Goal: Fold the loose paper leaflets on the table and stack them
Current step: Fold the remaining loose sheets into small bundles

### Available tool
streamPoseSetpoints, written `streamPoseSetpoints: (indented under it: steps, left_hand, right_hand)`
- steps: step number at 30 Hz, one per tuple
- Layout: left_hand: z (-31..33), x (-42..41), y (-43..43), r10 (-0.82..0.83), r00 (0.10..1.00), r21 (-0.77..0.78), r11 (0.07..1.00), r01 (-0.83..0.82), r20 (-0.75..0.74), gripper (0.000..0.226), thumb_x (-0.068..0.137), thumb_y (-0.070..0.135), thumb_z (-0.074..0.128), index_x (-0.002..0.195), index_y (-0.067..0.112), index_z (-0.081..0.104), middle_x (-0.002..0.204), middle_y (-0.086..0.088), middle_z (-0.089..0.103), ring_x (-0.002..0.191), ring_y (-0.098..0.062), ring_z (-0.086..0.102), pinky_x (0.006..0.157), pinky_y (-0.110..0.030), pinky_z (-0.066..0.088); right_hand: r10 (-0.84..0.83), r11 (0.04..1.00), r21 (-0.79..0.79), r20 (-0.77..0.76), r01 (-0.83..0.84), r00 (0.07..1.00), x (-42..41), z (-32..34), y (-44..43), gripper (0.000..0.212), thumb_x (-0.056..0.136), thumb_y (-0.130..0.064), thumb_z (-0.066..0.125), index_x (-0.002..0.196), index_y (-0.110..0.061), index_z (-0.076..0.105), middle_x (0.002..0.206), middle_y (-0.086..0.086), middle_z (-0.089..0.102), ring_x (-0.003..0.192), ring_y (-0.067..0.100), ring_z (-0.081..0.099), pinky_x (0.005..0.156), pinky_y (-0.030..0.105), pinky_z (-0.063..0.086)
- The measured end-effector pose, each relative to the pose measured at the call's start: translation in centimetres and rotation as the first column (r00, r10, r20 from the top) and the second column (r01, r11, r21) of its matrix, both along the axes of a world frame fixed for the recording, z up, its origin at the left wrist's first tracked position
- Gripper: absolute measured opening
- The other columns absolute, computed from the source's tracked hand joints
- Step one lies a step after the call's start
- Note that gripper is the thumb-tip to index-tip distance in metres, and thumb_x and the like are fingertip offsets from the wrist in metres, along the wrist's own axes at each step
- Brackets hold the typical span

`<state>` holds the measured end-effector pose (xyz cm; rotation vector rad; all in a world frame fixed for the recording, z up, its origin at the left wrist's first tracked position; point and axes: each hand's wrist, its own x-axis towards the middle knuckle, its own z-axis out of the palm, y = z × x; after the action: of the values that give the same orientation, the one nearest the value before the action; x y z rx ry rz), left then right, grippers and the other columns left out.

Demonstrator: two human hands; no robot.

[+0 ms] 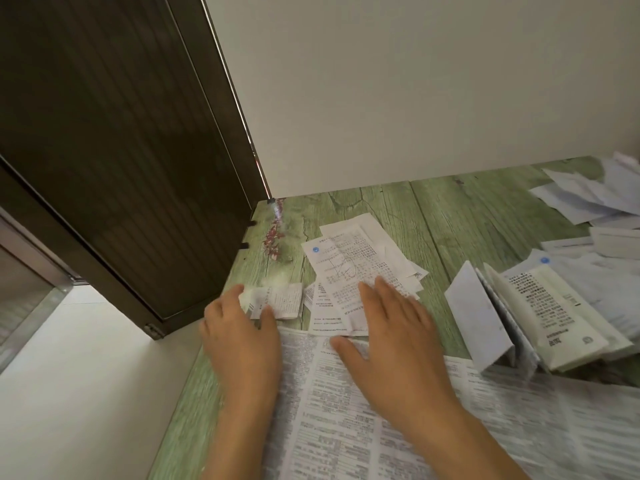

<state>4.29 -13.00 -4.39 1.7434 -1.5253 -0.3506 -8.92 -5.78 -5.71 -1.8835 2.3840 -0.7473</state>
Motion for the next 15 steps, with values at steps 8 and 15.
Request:
streamPoseSetpoints:
  steps: [8,15]
  left_hand:
    - [-0.7,-0.6,-0.2,-0.152,0.987,-0.172,0.972,0.159,0.053,0.025,0.094,0.014,0.052,0.115,0.009,0.065,0.126,-0.007,0.060,0.135,-0.023,0.031,0.109,-0.035,0.020]
    - [-0.6,-1.1,0.0,-0.205,0.978,-0.232,0.951,0.207,0.035,0.020,0.093,0.007,0.053,0.108,0.004,0.067,0.112,-0.007,0.066,0.131,-0.025,0.038,0.106,-0.036,0.027]
  right_hand:
    - [-0.112,0.965,-0.245,-0.051,0.096,0.992,-0.3,-0.2,-0.5,0.040,0.055,-0.034,0.089,0.086,-0.018,0.071,0.083,-0.005,0.070,0.074,0.017,0.067,0.071,0.035,0.051]
    - [-0.128,0.949,-0.274,0.116,0.155,0.985,0.2,0.3,-0.3,0.015,0.082,-0.022,0.062,0.094,-0.017,0.070,0.086,-0.007,0.070,0.079,0.016,0.065,0.078,0.035,0.046]
